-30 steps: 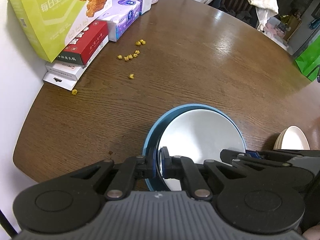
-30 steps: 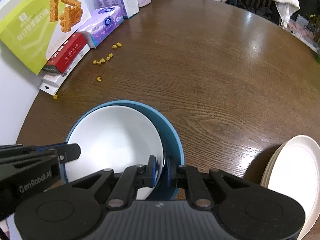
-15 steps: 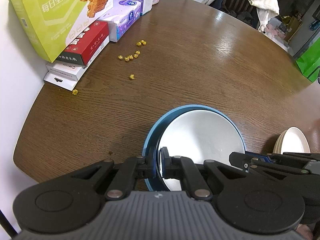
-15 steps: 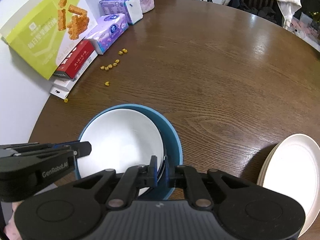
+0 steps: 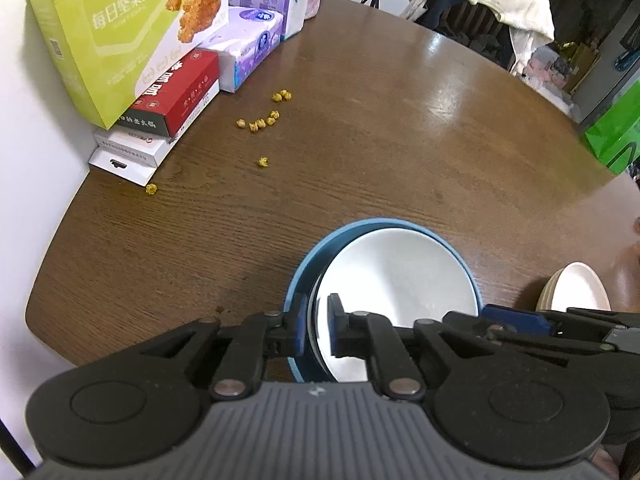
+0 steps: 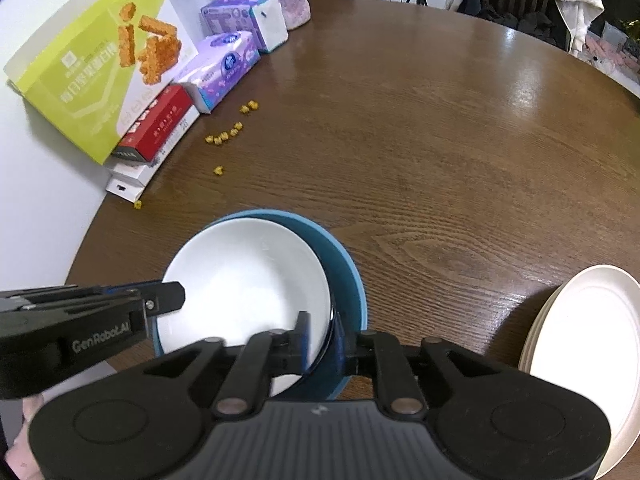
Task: Organize plates and bowls
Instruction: 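Set the small white bowl down inside the large white bowl with both grippers, then open both grippers to release the small white bowl rim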
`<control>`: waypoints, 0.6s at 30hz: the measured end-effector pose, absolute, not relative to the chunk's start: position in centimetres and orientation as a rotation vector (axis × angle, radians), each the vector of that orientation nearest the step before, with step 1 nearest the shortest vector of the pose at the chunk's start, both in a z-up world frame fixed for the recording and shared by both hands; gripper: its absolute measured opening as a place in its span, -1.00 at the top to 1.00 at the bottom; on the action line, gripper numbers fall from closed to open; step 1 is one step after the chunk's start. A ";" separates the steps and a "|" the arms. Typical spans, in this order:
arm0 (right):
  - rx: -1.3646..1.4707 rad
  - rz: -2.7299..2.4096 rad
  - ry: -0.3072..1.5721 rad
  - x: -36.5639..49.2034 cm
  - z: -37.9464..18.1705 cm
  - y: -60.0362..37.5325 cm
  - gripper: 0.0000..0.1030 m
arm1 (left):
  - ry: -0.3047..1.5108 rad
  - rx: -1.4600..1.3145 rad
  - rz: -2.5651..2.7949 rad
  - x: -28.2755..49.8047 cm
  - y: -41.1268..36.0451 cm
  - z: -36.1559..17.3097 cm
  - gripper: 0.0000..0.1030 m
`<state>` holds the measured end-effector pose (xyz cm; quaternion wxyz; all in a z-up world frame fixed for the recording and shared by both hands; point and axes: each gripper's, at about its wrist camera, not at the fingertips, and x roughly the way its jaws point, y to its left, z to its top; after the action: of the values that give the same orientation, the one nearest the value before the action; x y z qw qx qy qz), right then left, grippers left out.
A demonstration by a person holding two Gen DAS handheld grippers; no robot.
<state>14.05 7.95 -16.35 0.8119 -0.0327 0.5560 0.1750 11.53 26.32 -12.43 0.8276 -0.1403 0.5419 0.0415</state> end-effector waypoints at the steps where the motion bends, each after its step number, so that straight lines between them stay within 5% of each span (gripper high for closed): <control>1: -0.068 0.376 1.181 14.0 -16.1 7.8 0.29 | 1.142 -0.304 0.089 11.4 26.5 -12.3 0.43; 2: -0.067 0.380 1.170 13.8 -15.9 7.7 0.11 | 1.130 -0.306 0.091 11.2 26.6 -12.1 0.22; 6: -0.037 0.409 1.128 13.1 -15.0 6.6 -0.04 | 1.084 -0.299 0.094 10.4 27.0 -11.1 0.01; 14: -0.014 0.410 1.033 11.8 -13.6 4.4 -0.65 | 0.918 -0.269 0.092 8.1 27.0 -8.5 -0.96; 18: -0.014 0.404 0.977 10.7 -13.0 3.0 -0.74 | 0.837 -0.271 0.081 6.8 27.1 -7.3 -1.00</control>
<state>10.71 3.02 -12.98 0.8636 -0.0067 0.4659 0.1928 6.82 27.09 -7.34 0.9041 -0.1311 0.4048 0.0390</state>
